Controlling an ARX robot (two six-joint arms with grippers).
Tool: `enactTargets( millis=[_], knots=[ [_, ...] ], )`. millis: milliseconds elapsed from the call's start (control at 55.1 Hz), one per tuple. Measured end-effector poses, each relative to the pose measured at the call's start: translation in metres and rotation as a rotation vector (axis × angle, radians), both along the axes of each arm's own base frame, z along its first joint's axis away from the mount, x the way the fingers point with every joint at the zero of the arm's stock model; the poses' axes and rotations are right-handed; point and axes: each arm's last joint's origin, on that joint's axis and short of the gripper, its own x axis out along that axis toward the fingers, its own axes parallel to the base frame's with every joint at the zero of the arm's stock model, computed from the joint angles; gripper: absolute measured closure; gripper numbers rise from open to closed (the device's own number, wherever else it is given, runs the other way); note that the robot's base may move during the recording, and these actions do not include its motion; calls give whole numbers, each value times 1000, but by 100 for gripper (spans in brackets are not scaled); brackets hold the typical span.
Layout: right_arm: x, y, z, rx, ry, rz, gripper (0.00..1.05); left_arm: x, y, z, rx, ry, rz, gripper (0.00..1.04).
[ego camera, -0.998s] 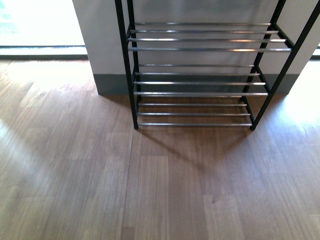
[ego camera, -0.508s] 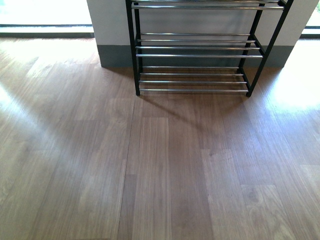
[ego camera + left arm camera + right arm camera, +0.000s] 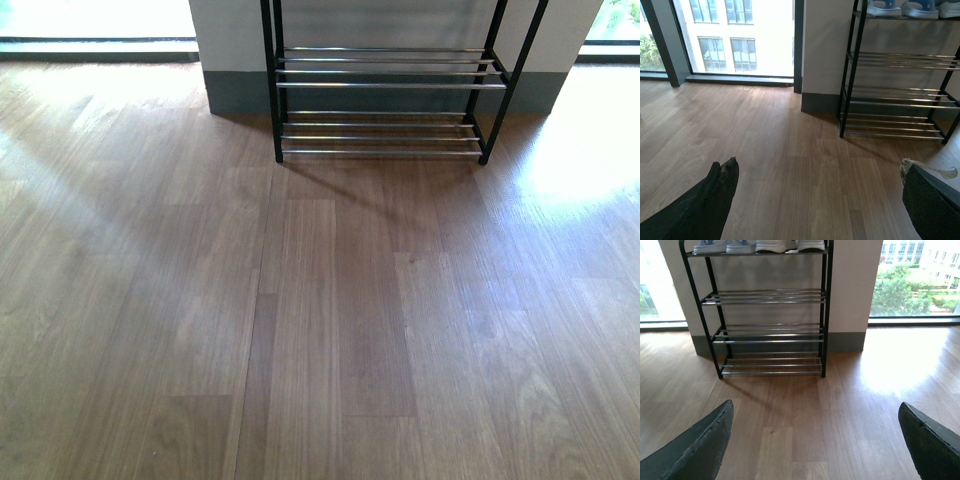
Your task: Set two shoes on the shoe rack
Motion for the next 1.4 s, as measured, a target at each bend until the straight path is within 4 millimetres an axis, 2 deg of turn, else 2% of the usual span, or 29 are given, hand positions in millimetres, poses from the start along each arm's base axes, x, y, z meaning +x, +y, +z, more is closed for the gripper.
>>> enactTargets(
  millis=[1397],
  knots=[
    [0,0,0,0,0,0,9,0,0,0,0,0,0,9]
  ],
)
